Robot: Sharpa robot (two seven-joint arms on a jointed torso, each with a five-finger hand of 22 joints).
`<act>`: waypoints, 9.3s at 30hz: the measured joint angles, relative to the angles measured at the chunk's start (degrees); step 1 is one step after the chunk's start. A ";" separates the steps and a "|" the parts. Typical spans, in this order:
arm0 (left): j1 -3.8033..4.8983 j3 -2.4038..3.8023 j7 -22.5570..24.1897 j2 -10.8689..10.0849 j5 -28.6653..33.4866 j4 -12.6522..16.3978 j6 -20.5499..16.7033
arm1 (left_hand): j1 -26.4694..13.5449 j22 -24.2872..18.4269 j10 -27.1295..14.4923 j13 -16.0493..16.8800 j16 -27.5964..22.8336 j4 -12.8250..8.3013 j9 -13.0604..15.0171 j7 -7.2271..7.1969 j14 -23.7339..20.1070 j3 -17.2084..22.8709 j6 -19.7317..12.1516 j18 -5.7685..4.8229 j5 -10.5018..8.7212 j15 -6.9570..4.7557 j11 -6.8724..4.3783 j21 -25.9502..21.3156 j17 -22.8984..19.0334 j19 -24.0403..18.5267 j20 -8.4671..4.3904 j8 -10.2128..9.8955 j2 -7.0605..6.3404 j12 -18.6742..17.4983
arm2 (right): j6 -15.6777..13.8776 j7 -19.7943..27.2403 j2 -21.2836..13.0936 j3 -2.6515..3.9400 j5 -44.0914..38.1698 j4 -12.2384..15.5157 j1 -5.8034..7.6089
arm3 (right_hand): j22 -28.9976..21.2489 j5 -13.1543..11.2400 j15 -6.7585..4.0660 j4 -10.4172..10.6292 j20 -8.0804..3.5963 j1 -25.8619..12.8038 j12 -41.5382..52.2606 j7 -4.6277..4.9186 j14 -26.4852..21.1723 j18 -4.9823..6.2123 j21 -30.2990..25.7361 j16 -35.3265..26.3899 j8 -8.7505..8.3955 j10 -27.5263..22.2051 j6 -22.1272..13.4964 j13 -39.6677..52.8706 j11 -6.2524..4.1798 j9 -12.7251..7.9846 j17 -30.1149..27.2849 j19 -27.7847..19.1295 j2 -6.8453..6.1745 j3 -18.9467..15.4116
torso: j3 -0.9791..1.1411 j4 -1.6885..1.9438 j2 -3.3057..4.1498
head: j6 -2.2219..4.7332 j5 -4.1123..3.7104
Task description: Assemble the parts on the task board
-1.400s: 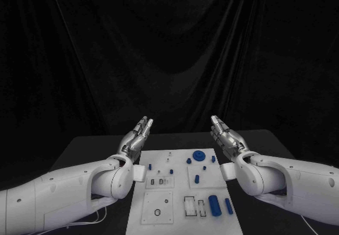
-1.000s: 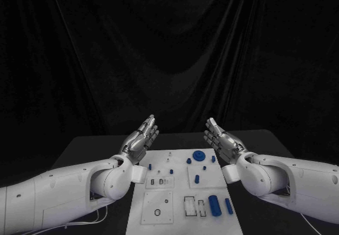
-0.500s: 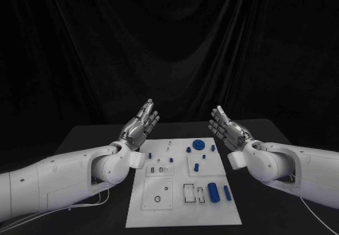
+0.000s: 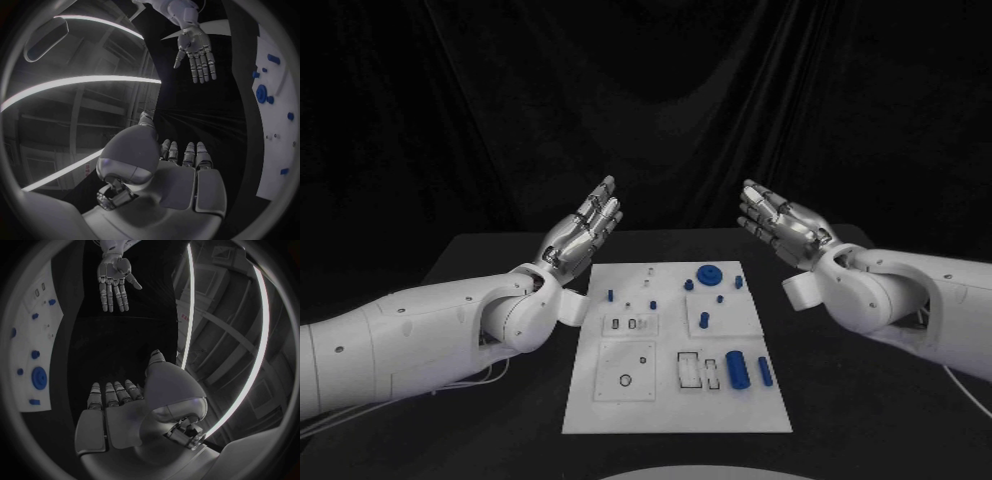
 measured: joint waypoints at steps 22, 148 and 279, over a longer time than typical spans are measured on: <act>0.11 -0.02 0.10 -6.48 -16.38 4.83 -6.62 | 13.43 0.00 -0.06 -0.05 0.00 -0.08 0.37 4.48 0.00 3.58 2.82 0.00 21.82 0.00 4.72 0.00 0.03 0.09 6.71 0.45 -0.21 0.00 | 1.07 -24.82 -1.06 0.01 -69.20 1.16 9.17 | 10.45 -4.11 -0.59 -14.83 -0.18 18.57 8.30 6.24 74.85 0.90 24.81 23.70 4.03 41.98 29.40 5.66 4.56 3.48 15.54 69.15 -4.43 13.13 | -0.44 2.76 4.61 | -3.11 -0.40; 0.11 -0.03 0.18 -6.21 -18.54 3.63 -0.98 | 16.93 0.00 -0.04 -0.05 0.00 -1.35 0.81 9.42 0.10 7.37 5.72 -0.01 25.09 5.24 10.07 0.00 -0.02 0.41 12.93 0.89 -0.48 0.00 | -4.17 -24.91 7.39 0.07 -103.01 -11.18 -0.14 | 50.23 -8.28 -4.24 -13.96 -2.82 17.38 5.45 9.18 79.35 -0.08 56.90 51.70 5.87 67.43 61.01 3.56 3.57 7.34 41.68 69.41 -12.24 37.34 | -2.32 8.53 9.05 | -3.02 -4.20; 0.00 -0.04 0.22 -5.55 -18.59 2.24 1.72 | 17.61 0.25 -0.10 -0.04 0.00 -2.69 1.17 12.15 0.10 9.98 8.45 -0.01 25.09 7.29 12.06 0.00 0.00 0.84 14.97 1.49 -0.26 0.00 | -2.31 -29.81 3.61 1.41 -103.06 -15.18 0.43 | 74.85 -9.12 -5.52 -5.42 -4.34 3.83 89.59 7.29 84.20 -5.01 75.31 89.64 3.59 83.75 43.08 74.86 -1.94 9.84 74.86 80.79 -11.59 22.78 | -3.07 8.29 8.78 | -2.81 -4.31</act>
